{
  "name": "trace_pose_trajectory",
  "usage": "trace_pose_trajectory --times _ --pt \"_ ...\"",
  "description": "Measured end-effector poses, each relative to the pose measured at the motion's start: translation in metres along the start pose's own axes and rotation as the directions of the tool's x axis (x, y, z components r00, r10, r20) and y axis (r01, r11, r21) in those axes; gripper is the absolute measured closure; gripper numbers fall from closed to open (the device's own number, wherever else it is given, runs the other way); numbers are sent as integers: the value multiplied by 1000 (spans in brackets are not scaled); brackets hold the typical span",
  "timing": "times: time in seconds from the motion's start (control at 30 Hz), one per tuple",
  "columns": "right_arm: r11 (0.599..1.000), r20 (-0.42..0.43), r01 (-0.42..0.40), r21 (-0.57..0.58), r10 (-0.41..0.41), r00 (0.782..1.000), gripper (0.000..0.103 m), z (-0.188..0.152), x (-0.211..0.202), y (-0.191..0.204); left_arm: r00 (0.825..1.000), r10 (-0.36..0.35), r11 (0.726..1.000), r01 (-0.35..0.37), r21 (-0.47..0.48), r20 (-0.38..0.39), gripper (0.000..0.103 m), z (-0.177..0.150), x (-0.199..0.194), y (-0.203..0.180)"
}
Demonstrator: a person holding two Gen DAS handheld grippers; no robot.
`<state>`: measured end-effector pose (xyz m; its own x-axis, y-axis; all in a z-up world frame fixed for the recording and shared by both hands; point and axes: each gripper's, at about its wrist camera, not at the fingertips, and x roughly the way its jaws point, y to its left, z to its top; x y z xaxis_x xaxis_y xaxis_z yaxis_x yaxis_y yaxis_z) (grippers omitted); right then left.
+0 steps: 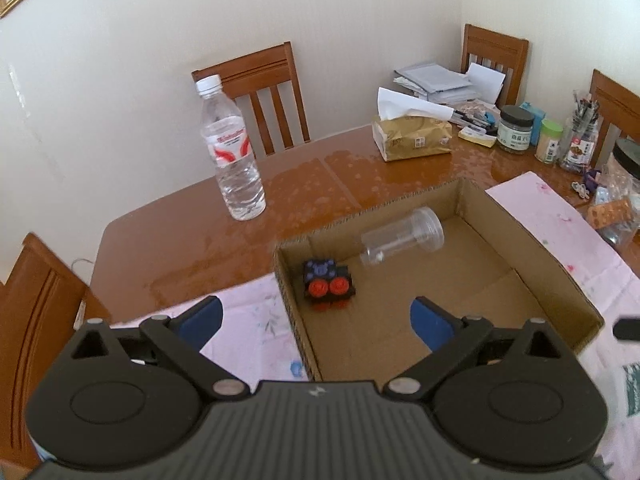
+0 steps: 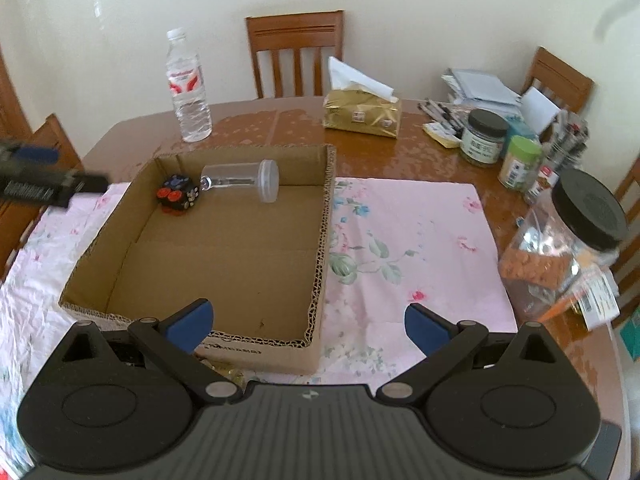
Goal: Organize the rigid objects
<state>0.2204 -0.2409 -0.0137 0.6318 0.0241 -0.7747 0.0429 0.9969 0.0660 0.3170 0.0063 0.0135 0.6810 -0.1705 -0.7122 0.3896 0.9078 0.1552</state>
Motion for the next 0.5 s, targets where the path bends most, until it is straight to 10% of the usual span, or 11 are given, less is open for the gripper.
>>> trace_pose_trajectory --times 0.5 --pt "967 -91 213 138 -202 975 0 -52 0 -16 999 -36 989 32 -141 -29 2 -96 -36 -2"
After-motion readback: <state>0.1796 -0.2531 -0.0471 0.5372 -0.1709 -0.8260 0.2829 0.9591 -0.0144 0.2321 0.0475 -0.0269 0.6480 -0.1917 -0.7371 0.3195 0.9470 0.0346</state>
